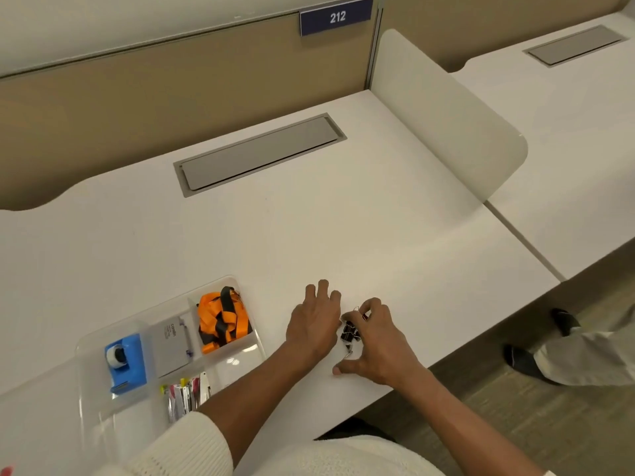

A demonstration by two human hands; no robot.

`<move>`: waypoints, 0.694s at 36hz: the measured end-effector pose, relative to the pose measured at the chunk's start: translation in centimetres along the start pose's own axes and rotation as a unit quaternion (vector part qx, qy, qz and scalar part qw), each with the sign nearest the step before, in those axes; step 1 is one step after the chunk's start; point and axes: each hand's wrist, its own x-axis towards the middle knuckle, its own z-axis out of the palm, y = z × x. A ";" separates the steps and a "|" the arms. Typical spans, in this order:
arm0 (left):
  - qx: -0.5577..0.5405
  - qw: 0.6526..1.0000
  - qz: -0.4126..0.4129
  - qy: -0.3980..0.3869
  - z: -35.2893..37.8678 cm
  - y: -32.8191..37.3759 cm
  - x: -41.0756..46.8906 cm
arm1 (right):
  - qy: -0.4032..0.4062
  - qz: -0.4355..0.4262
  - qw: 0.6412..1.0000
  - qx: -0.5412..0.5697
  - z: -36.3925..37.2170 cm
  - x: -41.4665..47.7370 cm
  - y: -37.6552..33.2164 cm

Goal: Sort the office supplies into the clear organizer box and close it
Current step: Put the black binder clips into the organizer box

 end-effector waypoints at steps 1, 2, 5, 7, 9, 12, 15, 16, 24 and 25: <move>-0.002 1.000 -0.004 -0.005 0.0 0.0 -0.1 | 0.006 -0.002 1.000 -0.007 0.3 0.0 -0.1; -0.006 1.000 -0.009 -0.011 0.1 0.1 -0.2 | 0.013 -0.001 1.000 -0.007 0.6 -0.1 -0.2; -0.023 0.999 -0.021 -0.024 0.3 0.2 -0.6 | 0.033 0.004 0.999 0.027 1.2 0.0 -0.3; -0.036 0.999 -0.027 -0.028 0.3 0.1 -0.8 | 0.046 0.001 0.998 0.042 1.2 0.1 -0.4; -0.047 0.998 -0.025 -0.031 0.2 0.0 -1.0 | 0.052 0.005 0.997 0.050 1.1 0.3 -0.5; -0.047 0.998 -0.014 -0.027 0.3 -0.2 -1.4 | 0.051 0.005 0.997 0.063 0.7 0.4 -0.7; -0.048 0.998 -0.024 -0.022 0.4 -0.3 -1.7 | 0.053 0.006 0.997 0.063 0.3 0.5 -0.9; -0.048 0.998 -0.025 -0.021 0.3 -0.3 -1.8 | 0.055 0.011 0.996 0.063 0.2 0.5 -1.1; -0.111 0.994 -0.022 -0.014 0.1 -1.3 -2.2 | 0.078 0.025 0.997 -0.009 0.5 0.5 -2.1; -0.129 0.991 -0.026 -0.011 0.1 -1.4 -2.3 | 0.078 0.026 0.996 -0.019 0.5 0.5 -2.3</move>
